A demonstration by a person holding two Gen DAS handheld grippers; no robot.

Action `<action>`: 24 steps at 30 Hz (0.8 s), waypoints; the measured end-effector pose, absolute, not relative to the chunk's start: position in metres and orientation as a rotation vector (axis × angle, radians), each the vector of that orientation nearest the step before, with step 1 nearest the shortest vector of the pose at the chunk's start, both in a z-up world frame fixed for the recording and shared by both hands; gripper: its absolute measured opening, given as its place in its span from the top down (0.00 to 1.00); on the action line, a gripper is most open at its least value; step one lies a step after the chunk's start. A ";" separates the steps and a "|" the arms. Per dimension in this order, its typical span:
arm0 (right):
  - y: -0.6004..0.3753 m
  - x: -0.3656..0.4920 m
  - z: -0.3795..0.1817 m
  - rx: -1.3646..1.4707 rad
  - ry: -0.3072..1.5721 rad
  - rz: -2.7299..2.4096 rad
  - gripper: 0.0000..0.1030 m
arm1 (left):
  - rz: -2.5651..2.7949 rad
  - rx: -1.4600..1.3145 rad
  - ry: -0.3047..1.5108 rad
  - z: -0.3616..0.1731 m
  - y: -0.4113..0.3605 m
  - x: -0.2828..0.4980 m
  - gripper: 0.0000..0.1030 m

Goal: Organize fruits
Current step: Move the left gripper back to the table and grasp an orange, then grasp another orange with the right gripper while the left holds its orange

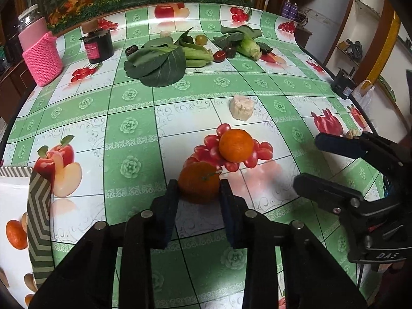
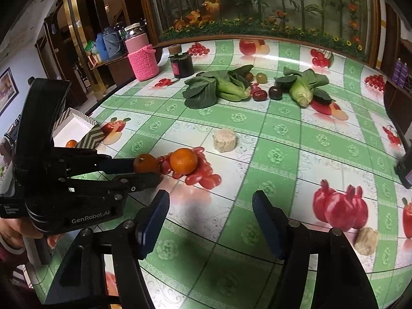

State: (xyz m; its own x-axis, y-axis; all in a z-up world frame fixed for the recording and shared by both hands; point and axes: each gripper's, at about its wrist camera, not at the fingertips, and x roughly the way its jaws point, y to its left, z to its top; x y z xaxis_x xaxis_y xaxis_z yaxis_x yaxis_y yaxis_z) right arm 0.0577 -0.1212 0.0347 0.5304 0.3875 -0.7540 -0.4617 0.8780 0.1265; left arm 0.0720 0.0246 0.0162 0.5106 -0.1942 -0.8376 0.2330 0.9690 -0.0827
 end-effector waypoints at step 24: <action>-0.080 0.076 0.023 -0.106 0.879 0.524 0.71 | -0.181 0.002 0.960 0.042 0.058 0.045 0.73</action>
